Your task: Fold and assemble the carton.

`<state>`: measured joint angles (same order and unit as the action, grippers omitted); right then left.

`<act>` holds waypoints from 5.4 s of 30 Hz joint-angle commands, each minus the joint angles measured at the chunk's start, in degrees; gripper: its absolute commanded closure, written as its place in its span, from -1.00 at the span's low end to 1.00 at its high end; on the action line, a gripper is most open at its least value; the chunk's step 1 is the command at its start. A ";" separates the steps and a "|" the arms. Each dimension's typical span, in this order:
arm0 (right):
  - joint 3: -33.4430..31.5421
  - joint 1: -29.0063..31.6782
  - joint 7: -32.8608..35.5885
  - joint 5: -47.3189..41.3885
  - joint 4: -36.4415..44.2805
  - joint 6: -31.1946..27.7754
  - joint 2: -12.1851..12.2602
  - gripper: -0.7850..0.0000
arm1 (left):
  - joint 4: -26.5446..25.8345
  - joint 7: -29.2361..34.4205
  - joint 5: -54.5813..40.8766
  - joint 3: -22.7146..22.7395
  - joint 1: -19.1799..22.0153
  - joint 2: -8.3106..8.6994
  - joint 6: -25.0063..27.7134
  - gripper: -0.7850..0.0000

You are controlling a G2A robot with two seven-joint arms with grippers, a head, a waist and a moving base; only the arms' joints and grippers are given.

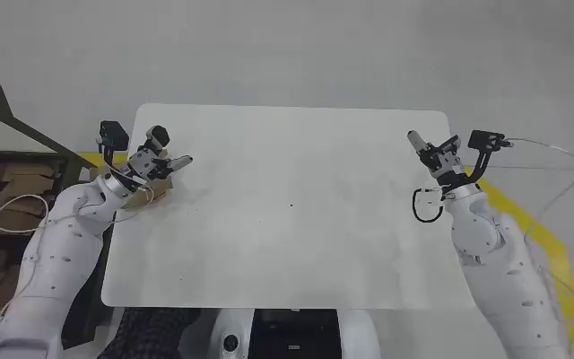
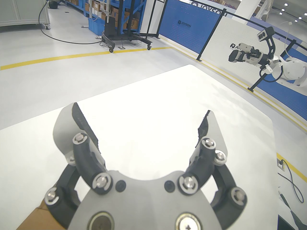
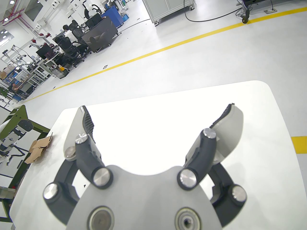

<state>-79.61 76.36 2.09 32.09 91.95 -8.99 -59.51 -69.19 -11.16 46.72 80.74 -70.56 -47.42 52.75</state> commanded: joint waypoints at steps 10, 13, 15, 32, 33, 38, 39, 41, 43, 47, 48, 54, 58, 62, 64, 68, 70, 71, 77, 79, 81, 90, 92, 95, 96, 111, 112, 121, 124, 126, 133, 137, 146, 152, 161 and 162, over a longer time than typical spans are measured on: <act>0.00 0.00 0.00 0.00 0.00 0.00 0.00 -1.00 | 0.00 0.00 0.00 0.00 0.00 0.00 0.00 -1.00; 0.00 0.00 0.00 0.00 0.00 0.00 0.00 -1.00 | 0.00 0.00 0.00 0.00 0.00 0.00 0.00 -1.00; 0.00 0.00 0.00 0.00 0.00 0.00 0.00 -1.00 | 0.00 0.00 0.00 0.00 0.00 0.00 0.00 -1.00; 0.00 0.00 0.00 0.00 0.00 0.00 0.00 -1.00 | 1.18 3.47 -5.90 1.22 -0.52 0.21 3.11 -1.00; 0.00 0.00 0.00 0.00 0.00 0.00 0.00 -1.00 | 1.98 4.86 -8.08 1.54 -0.57 0.34 4.73 -1.00; 0.00 0.00 0.00 0.00 0.00 0.00 0.00 -1.00 | 4.36 13.44 -22.80 2.33 -0.99 1.34 5.25 -1.00; 0.00 0.00 0.00 0.00 0.00 0.00 0.00 -1.00 | 4.91 15.91 -26.47 2.43 -1.12 1.66 5.25 -1.00; 0.00 0.00 0.00 0.00 0.00 0.00 0.00 -1.00 | 6.43 21.01 -33.59 2.92 -1.34 2.35 5.25 -1.00; 0.00 0.00 0.00 0.00 0.00 0.00 0.00 -1.00 | 8.11 27.46 -43.23 3.18 -1.69 3.04 5.25 -1.00; 0.00 0.00 0.00 0.00 0.00 0.00 0.00 -1.00 | 12.28 39.28 -59.79 4.57 -1.64 4.06 5.25 -1.00; 0.00 0.00 0.00 0.00 0.00 0.00 0.00 -1.00 | 13.34 42.43 -63.61 4.94 -1.76 4.23 5.25 -1.00; 0.00 0.00 0.00 0.00 0.00 0.00 0.00 -1.00 | 21.67 57.44 -82.75 7.98 -1.02 4.62 5.25 -1.00; 0.00 0.00 0.00 0.00 0.00 0.00 0.00 -1.00 | 25.40 58.36 -87.06 8.06 -0.11 4.87 4.33 -1.00; 0.00 0.00 0.00 0.00 0.00 0.00 0.00 -1.00 | 26.34 59.25 -88.35 7.97 0.37 4.93 3.44 -1.00; 0.00 0.00 0.00 0.00 0.00 0.00 0.00 -1.00 | 26.34 59.25 -88.35 7.97 0.37 4.93 3.44 -1.00; 0.00 0.00 0.00 0.00 0.00 0.00 0.00 -1.00 | 26.34 59.25 -88.35 7.97 0.37 4.93 3.44 -1.00; 0.00 0.00 0.00 0.00 0.00 0.00 0.00 -1.00 | 26.34 59.25 -88.35 7.97 0.37 4.93 3.44 -1.00; 0.00 0.00 0.00 0.00 0.00 0.00 0.00 -1.00 | 26.34 59.25 -88.35 7.97 0.37 4.93 3.44 -1.00; 0.00 0.00 0.00 0.00 0.00 0.00 0.00 -1.00 | 25.76 55.30 -88.45 8.60 -0.20 4.65 -3.70 -1.00; 0.00 0.00 0.00 0.00 0.00 0.00 0.00 -1.00 | 27.52 55.60 -89.14 9.40 -0.60 4.70 -4.39 -1.00; 0.00 0.00 0.00 0.00 0.00 0.00 0.00 -1.00 | 29.83 55.24 -88.79 10.12 -0.68 4.77 -4.15 -1.00; 0.00 0.00 0.00 0.00 0.00 0.00 0.00 -1.00 | 39.85 54.45 -90.44 11.12 1.33 3.97 -4.82 -1.00; 0.00 0.00 0.00 0.00 0.00 0.00 0.00 -1.00 | 41.59 53.16 -88.63 9.90 2.38 3.37 -4.70 -1.00; 0.00 0.00 0.00 0.00 0.00 0.00 0.00 -1.00 | 44.07 51.19 -85.67 7.46 4.18 2.17 -5.69 -1.00; 0.00 0.00 0.00 0.00 0.00 0.00 0.00 -1.00 | 45.13 49.75 -83.31 6.62 4.80 1.95 -5.21 -1.00; 0.00 0.00 0.00 0.00 0.00 0.00 0.00 -1.00 | 52.22 42.06 -70.65 0.62 11.36 -1.40 -5.31 -1.00; 0.00 0.00 0.00 0.00 0.00 0.00 0.00 -1.00 | 52.28 41.67 -70.03 0.36 11.77 -1.57 -5.12 -1.00; 0.00 0.00 0.00 0.00 0.00 0.00 0.00 -1.00 | 53.54 40.09 -65.23 -0.95 14.67 -2.18 -4.97 -0.25; 0.00 0.00 0.00 0.00 0.00 0.00 0.00 -1.00 | 53.91 41.20 -64.99 -0.94 15.24 -2.27 -5.81 -0.06; 0.00 0.00 0.00 0.00 0.00 0.00 0.00 -1.00 | 54.16 42.03 -65.23 -0.76 15.51 -2.30 -6.26 0.04; 0.00 0.00 0.00 0.00 0.00 0.00 0.00 -1.00 | 54.61 47.20 -68.16 0.43 15.77 -2.41 -7.27 1.00; 0.00 0.00 0.00 0.00 0.00 0.00 0.00 -1.00 | 54.35 50.66 -70.53 1.41 15.84 -2.42 -7.34 1.00; 0.00 0.00 0.00 0.00 0.00 0.00 0.00 -1.00 | 52.26 64.05 -82.68 6.46 16.41 -1.84 -9.78 1.00; 0.00 0.00 0.00 0.00 0.00 0.00 0.00 -1.00 | 48.69 72.68 -89.65 9.74 16.30 -1.23 -11.31 1.00; 0.00 0.00 0.00 0.00 0.00 0.00 0.00 -1.00 | 36.67 76.84 -93.59 10.44 13.29 -1.75 -14.16 1.00; 0.00 0.00 0.00 0.00 0.00 0.00 0.00 -1.00 | 35.19 76.86 -93.58 10.14 12.86 -1.93 -14.18 1.00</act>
<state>-79.61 76.36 2.09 32.09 91.95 -8.99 -59.51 -32.55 65.71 -46.90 91.15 -57.30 -49.20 38.58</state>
